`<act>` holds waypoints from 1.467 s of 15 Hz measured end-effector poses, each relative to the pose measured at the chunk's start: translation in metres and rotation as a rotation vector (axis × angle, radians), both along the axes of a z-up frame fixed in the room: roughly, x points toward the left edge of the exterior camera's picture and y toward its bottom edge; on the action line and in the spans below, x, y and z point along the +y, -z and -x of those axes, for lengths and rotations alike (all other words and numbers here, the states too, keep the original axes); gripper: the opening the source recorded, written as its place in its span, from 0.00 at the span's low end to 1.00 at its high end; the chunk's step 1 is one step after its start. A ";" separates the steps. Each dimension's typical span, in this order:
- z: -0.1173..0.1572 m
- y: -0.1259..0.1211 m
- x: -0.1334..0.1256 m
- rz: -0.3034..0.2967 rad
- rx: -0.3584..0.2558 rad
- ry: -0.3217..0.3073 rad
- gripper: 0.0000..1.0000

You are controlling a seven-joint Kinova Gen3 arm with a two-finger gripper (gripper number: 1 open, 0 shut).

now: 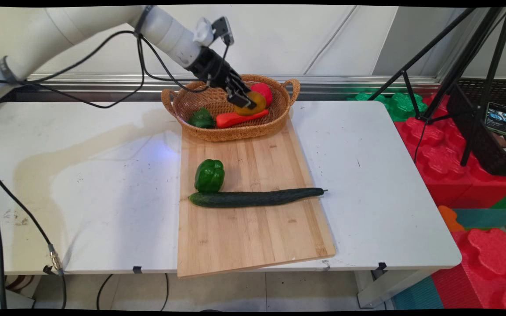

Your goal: Place the picked object on the cutting board

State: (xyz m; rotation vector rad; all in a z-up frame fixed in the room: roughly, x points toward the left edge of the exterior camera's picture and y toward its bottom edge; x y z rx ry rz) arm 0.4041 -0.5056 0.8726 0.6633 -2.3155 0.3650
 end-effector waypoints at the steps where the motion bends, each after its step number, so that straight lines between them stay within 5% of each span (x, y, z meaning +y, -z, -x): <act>1: -0.002 -0.007 0.006 0.009 0.009 -0.001 0.00; 7: -0.018 -0.049 0.046 0.040 0.083 0.015 0.00; 13: -0.022 -0.078 0.099 0.029 0.158 0.107 0.00; 22: 0.019 -0.060 0.155 0.015 0.153 0.273 0.00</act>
